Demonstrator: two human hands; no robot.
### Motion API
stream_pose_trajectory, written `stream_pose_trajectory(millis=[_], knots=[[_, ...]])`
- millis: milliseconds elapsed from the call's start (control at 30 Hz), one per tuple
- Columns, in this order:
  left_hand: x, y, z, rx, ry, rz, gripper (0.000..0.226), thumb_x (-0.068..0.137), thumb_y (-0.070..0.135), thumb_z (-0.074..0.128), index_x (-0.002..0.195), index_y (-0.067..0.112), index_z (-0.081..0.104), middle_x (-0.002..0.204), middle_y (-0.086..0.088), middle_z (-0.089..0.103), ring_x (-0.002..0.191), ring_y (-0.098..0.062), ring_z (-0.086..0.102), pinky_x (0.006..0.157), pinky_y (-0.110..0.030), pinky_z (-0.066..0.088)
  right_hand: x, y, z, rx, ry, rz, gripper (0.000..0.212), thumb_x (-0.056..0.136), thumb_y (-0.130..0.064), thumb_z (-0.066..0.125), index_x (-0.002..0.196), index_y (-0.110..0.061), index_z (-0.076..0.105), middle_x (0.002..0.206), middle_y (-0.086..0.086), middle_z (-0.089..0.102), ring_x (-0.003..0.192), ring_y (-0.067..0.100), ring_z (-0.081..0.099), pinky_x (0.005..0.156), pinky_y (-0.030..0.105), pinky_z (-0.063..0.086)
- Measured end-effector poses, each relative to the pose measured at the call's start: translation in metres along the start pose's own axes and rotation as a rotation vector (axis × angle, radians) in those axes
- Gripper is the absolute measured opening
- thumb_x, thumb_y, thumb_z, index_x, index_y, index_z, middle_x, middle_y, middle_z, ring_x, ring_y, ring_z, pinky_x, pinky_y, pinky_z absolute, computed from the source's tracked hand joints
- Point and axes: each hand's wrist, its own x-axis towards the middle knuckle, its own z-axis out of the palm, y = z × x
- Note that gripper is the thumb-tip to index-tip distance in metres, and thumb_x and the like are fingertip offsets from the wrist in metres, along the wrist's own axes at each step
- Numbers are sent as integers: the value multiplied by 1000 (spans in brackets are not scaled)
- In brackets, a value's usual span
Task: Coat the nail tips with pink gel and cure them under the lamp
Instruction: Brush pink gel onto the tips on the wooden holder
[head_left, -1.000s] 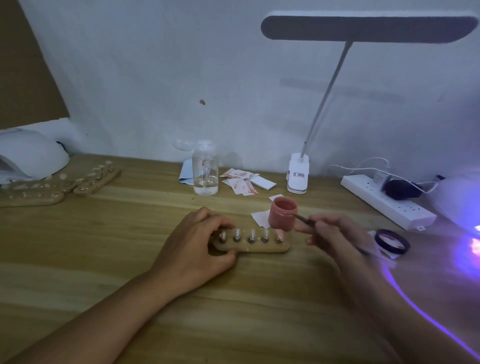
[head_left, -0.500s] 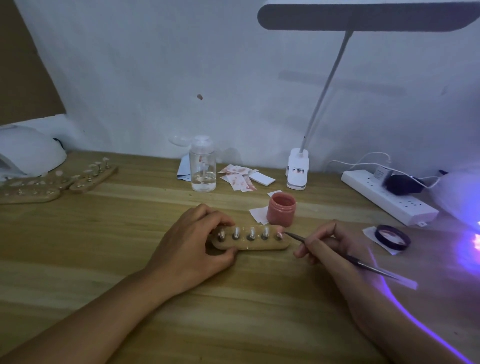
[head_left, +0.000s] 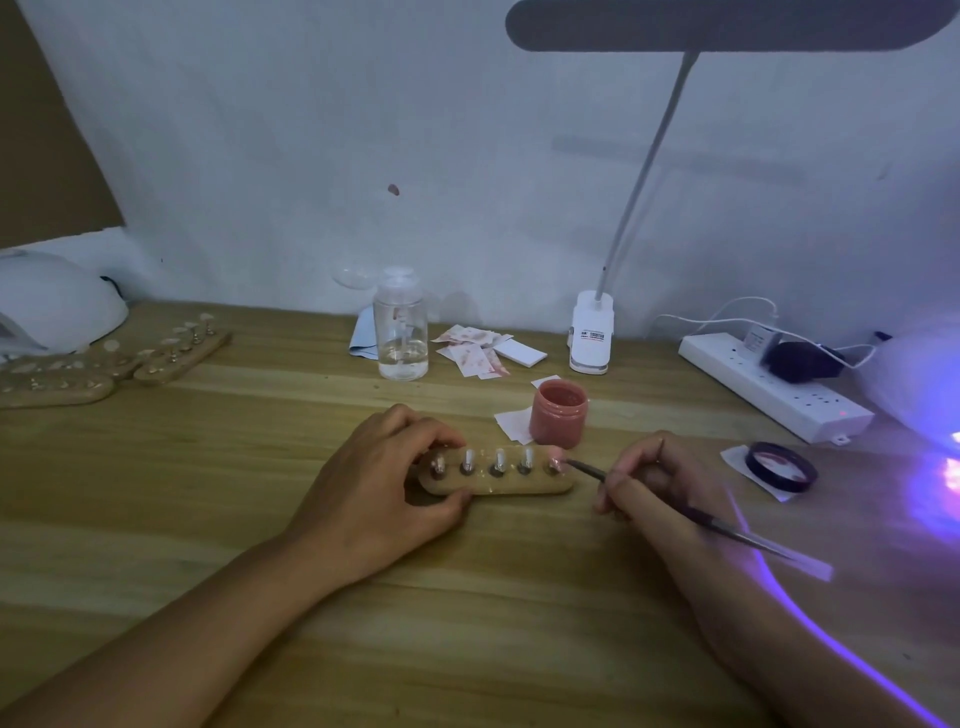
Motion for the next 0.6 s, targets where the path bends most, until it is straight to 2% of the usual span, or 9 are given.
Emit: stream_pose_trajectory(millis=[67, 167, 400, 533, 600], knots=[[-1, 1, -1, 9, -1, 2, 40, 71, 47, 77, 109, 40, 66, 101, 24, 52, 97, 4, 51, 80, -16, 42, -2, -2, 1, -2, -9, -17, 12, 84, 2, 63, 82, -8, 57, 68, 11, 66, 68, 15, 59, 67, 27, 42], [-2, 4, -2, 39, 13, 17, 40, 70, 50, 74, 108, 40, 65, 100, 26, 51, 96, 5, 51, 78, -14, 40, -3, -4, 0, -4, 4, -10, 12, 82, 2, 64, 82, -8, 58, 71, 19, 63, 69, 21, 54, 65, 31, 40], [-2, 9, -5, 66, 47, 57, 40, 69, 49, 73, 107, 36, 68, 99, 22, 52, 95, 2, 51, 80, -13, 38, -1, -3, 0, 4, 18, -25, 12, 82, 6, 61, 83, -4, 55, 65, 7, 57, 65, 20, 47, 62, 31, 37], [-3, 11, -6, 72, 64, 80, 42, 69, 56, 65, 105, 35, 67, 97, 21, 52, 93, 0, 51, 78, -12, 37, -3, -4, 1, -24, -9, -74, 15, 83, 2, 64, 84, -11, 58, 70, 9, 63, 68, 31, 52, 63, 27, 42], [-3, 12, -7, 81, 72, 92, 42, 69, 58, 63, 104, 35, 67, 96, 21, 51, 91, -1, 51, 78, -13, 38, -3, -4, 0, -61, -30, -83, 16, 82, 2, 64, 83, -13, 57, 70, 5, 63, 66, 26, 53, 62, 24, 42]])
